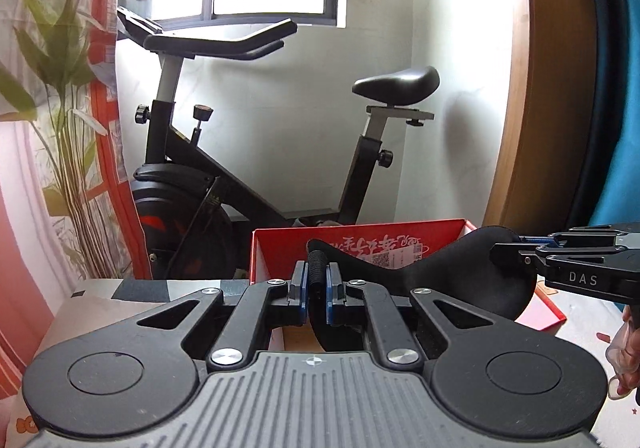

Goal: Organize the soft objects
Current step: 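Lift the eye mask with both grippers over the red box, then open both grippers to drop the eye mask into the box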

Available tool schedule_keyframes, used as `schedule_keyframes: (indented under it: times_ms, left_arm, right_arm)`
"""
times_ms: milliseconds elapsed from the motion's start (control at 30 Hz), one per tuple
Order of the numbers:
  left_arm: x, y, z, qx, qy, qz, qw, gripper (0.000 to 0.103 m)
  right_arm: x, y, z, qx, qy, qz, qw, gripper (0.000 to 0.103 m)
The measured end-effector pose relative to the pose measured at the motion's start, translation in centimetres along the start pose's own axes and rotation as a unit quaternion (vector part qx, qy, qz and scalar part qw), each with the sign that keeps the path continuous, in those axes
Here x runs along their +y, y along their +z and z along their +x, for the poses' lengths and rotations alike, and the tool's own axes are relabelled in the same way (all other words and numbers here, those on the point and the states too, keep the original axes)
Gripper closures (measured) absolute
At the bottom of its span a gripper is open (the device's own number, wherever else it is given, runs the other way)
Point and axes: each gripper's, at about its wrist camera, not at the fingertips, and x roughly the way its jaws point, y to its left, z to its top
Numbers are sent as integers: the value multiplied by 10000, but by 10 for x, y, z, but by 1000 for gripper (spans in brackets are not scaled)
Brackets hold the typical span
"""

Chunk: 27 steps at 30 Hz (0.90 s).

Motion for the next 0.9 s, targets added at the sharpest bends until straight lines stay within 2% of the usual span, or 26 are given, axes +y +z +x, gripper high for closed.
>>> schedule_keyframes:
  times_ms: [233, 400, 500, 533, 567, 633, 700, 767, 800, 833, 867, 900]
  left_arm:
    - [2, 0, 63, 536, 86, -90, 9985, 94]
    - [5, -5, 87, 812, -15, -76, 9967, 93]
    - [6, -7, 93, 879, -139, 2, 9960, 88]
    - [7, -7, 94, 887, -161, 22, 9959, 79]
    - [8, -8, 94, 889, -167, 39, 9959, 63]
    - [9, -7, 93, 862, -175, 25, 9961, 43]
    - [11, -5, 89, 782, -210, 16, 9967, 40]
    - [10, -3, 83, 739, -193, 54, 9971, 38]
    - [10, -2, 80, 732, -200, 54, 9971, 35]
    - [10, -1, 76, 722, -211, 37, 9972, 27]
    - [11, -1, 72, 709, -225, 16, 9972, 17]
    - [12, 0, 67, 691, -252, -8, 9973, 13]
  right_arm:
    - [-7, -10, 62, 560, -412, -325, 9971, 93]
    - [-7, -22, 88, 869, -625, -518, 9929, 92]
    - [-9, -29, 92, 989, -618, -463, 9921, 91]
    - [-10, -30, 93, 1018, -622, -450, 9918, 90]
    - [-10, -31, 93, 1043, -600, -433, 9918, 88]
    - [-10, -31, 92, 1049, -595, -423, 9918, 81]
    - [-10, -29, 87, 1000, -620, -440, 9921, 72]
    - [-9, -26, 81, 924, -624, -438, 9928, 70]
    - [-9, -25, 78, 884, -619, -415, 9933, 63]
    - [-9, -23, 74, 829, -604, -378, 9940, 57]
    - [-10, -21, 68, 746, -587, -342, 9949, 44]
    - [-9, -19, 61, 641, -577, -319, 9958, 34]
